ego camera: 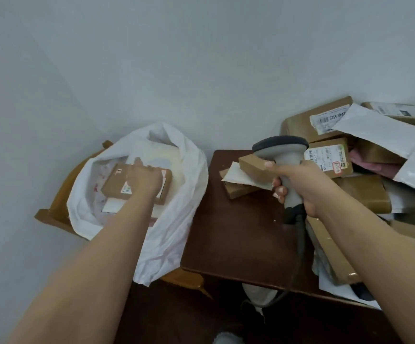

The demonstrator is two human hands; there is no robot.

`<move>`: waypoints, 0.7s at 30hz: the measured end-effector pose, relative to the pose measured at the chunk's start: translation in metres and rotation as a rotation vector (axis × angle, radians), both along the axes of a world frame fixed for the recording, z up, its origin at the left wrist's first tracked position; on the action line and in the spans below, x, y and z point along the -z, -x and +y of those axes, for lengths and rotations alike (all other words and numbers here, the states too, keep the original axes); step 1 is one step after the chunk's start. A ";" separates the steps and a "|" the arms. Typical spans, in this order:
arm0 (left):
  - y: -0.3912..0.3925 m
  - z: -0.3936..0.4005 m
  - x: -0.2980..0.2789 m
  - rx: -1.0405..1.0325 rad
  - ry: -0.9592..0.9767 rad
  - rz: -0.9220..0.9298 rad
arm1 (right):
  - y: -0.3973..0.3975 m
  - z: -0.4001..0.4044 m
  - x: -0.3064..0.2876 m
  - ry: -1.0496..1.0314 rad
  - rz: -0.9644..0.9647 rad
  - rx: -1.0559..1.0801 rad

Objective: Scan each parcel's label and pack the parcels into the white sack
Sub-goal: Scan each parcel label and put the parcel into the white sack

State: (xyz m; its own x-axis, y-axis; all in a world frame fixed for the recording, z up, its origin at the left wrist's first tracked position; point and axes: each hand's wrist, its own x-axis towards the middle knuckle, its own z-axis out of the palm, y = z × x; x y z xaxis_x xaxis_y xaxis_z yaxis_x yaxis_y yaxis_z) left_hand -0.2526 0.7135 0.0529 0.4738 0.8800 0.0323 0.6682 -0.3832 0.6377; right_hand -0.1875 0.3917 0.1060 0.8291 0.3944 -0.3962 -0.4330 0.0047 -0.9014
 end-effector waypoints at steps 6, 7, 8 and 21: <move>-0.047 -0.113 0.023 0.429 0.003 -0.093 | -0.011 -0.048 0.022 0.024 0.071 0.175; -0.055 -0.129 0.029 0.499 0.006 -0.095 | -0.012 -0.058 0.026 0.034 0.078 0.197; -0.062 -0.149 0.033 0.567 0.012 -0.087 | -0.012 -0.070 0.029 0.043 0.088 0.222; -0.148 -0.357 0.047 1.205 -0.155 -0.043 | -0.035 -0.230 0.054 -0.013 0.122 0.570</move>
State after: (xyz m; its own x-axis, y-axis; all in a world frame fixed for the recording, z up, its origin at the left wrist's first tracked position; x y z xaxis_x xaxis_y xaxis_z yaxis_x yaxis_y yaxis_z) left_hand -0.1045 0.3561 0.0056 0.9813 -0.1385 0.1339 -0.1896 -0.8180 0.5430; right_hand -0.1525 0.1622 0.0525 0.8606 -0.0952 -0.5004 -0.4597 0.2779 -0.8435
